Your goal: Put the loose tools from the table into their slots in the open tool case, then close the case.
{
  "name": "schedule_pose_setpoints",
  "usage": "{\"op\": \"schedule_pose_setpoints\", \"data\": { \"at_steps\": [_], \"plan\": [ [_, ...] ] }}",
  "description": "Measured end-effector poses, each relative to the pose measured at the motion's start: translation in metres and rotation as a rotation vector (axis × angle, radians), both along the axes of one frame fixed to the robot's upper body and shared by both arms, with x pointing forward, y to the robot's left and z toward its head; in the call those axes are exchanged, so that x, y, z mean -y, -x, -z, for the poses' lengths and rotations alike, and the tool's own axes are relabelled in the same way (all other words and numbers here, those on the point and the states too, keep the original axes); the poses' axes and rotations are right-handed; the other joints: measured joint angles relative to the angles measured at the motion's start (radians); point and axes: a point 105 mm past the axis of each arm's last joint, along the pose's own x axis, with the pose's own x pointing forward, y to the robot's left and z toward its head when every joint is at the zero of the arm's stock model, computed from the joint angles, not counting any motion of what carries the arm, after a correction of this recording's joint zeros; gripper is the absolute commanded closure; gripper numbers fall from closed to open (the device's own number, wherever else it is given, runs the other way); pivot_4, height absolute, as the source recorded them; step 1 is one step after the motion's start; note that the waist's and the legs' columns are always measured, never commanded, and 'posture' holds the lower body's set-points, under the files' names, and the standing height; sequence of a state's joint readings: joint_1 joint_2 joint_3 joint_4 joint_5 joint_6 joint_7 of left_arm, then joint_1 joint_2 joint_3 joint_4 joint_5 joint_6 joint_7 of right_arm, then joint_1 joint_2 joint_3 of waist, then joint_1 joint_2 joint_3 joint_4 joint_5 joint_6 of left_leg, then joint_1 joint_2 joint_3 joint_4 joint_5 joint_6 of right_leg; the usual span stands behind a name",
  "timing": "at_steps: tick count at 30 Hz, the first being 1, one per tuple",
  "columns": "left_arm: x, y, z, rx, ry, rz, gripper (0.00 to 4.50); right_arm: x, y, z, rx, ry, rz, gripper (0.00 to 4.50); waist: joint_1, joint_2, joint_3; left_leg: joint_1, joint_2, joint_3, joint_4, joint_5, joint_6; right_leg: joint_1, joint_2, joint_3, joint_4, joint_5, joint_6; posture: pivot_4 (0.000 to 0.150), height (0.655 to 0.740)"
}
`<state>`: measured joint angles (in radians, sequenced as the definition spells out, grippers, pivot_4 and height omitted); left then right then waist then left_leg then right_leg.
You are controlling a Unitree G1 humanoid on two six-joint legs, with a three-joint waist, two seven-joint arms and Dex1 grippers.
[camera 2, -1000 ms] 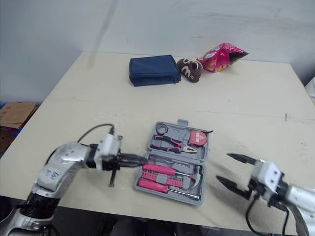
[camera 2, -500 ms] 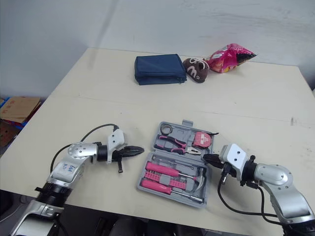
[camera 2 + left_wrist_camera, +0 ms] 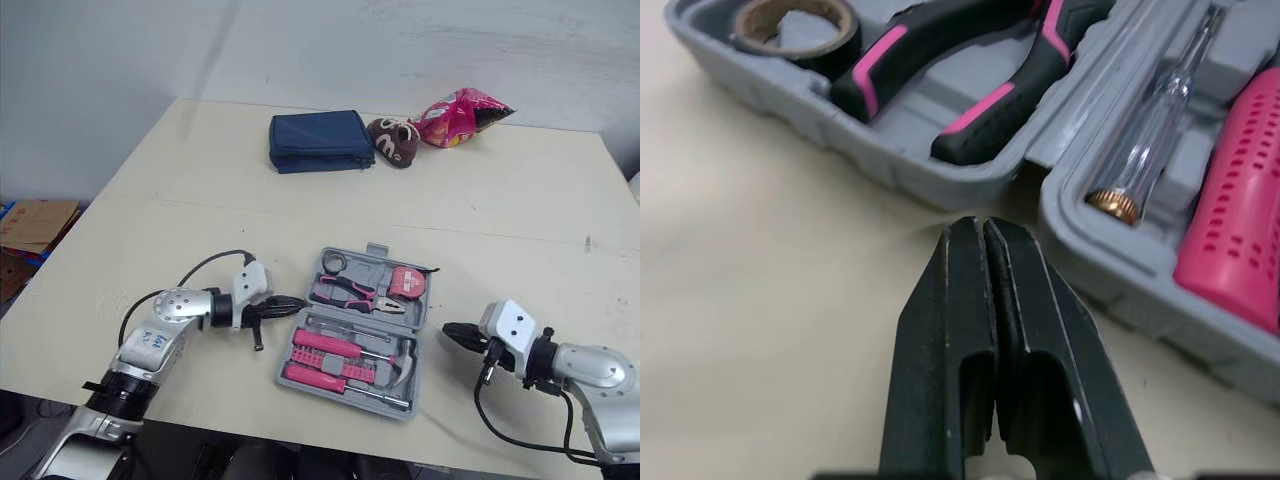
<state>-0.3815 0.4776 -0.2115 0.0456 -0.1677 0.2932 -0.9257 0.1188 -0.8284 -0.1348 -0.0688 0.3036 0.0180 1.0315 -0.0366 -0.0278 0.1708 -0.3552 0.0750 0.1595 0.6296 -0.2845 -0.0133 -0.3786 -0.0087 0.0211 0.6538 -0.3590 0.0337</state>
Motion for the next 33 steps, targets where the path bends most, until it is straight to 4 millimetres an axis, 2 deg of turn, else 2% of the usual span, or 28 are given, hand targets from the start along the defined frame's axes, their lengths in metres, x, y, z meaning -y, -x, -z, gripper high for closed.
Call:
{"op": "schedule_pose_setpoints", "data": {
  "at_steps": [4, 9, 22, 23, 26, 29, 32, 33],
  "plan": [
    [0.003, -0.001, 0.000, -0.002, -0.006, 0.004, 4.50, -0.019, -0.010, 0.005, 0.010, -0.032, -0.035, 4.39, -0.002, -0.001, 0.000, 0.000, 0.000, 0.000, 0.001, 0.001, -0.001, 0.000, 0.000, 0.000, 0.001, 0.000, 0.000, 0.150, 0.7400],
    [0.002, -0.003, 0.004, -0.020, -0.009, -0.021, 4.50, -0.028, -0.024, 0.004, 0.045, -0.039, -0.048, 4.39, -0.013, -0.005, 0.003, 0.001, 0.000, 0.000, 0.001, 0.001, -0.001, 0.001, -0.001, 0.000, 0.001, 0.001, 0.001, 0.150, 0.7400],
    [-0.005, -0.011, 0.006, -0.012, -0.014, -0.097, 4.50, -0.033, -0.033, 0.003, 0.042, -0.021, -0.041, 4.39, -0.020, -0.005, 0.003, 0.003, 0.000, 0.000, 0.000, 0.004, 0.002, 0.001, -0.001, 0.000, 0.002, 0.004, -0.002, 0.150, 0.7400],
    [-0.007, -0.011, 0.005, -0.014, -0.014, -0.100, 4.24, -0.032, -0.032, 0.003, 0.036, -0.023, -0.028, 4.46, -0.020, -0.005, 0.003, 0.003, 0.000, 0.000, 0.000, 0.004, 0.002, 0.001, -0.001, 0.000, 0.002, 0.004, -0.002, 0.150, 0.7400],
    [-0.025, -0.016, 0.001, -0.014, -0.026, -0.154, 3.35, -0.016, -0.025, 0.001, -0.010, 0.026, 0.003, 3.56, -0.018, -0.005, 0.003, 0.002, 0.000, 0.000, -0.001, 0.003, 0.002, 0.001, -0.001, 0.000, 0.002, 0.004, -0.001, 0.150, 0.7400],
    [-0.052, -0.021, -0.009, -0.026, -0.018, -0.239, 1.82, 0.013, -0.022, -0.007, -0.079, 0.025, 0.126, 1.94, -0.016, -0.006, 0.004, 0.001, 0.000, -0.001, -0.002, 0.002, 0.002, 0.001, -0.002, -0.001, 0.000, 0.004, -0.001, 0.150, 0.7400],
    [-0.060, -0.019, -0.022, -0.066, 0.037, -0.275, 0.37, 0.024, -0.024, -0.021, -0.142, -0.072, 0.274, 0.36, -0.016, -0.006, 0.004, -0.004, 0.000, 0.000, -0.001, 0.002, 0.001, -0.004, -0.002, -0.001, 0.000, 0.004, -0.001, 0.150, 0.7400],
    [-0.058, -0.019, -0.028, -0.087, 0.051, -0.280, 0.05, 0.027, -0.026, -0.027, -0.156, -0.080, 0.327, 0.03, -0.016, -0.006, 0.004, -0.007, 0.000, -0.001, -0.001, 0.003, 0.000, -0.007, -0.002, -0.001, 0.000, 0.004, -0.001, 0.150, 0.7400]
  ]
}}
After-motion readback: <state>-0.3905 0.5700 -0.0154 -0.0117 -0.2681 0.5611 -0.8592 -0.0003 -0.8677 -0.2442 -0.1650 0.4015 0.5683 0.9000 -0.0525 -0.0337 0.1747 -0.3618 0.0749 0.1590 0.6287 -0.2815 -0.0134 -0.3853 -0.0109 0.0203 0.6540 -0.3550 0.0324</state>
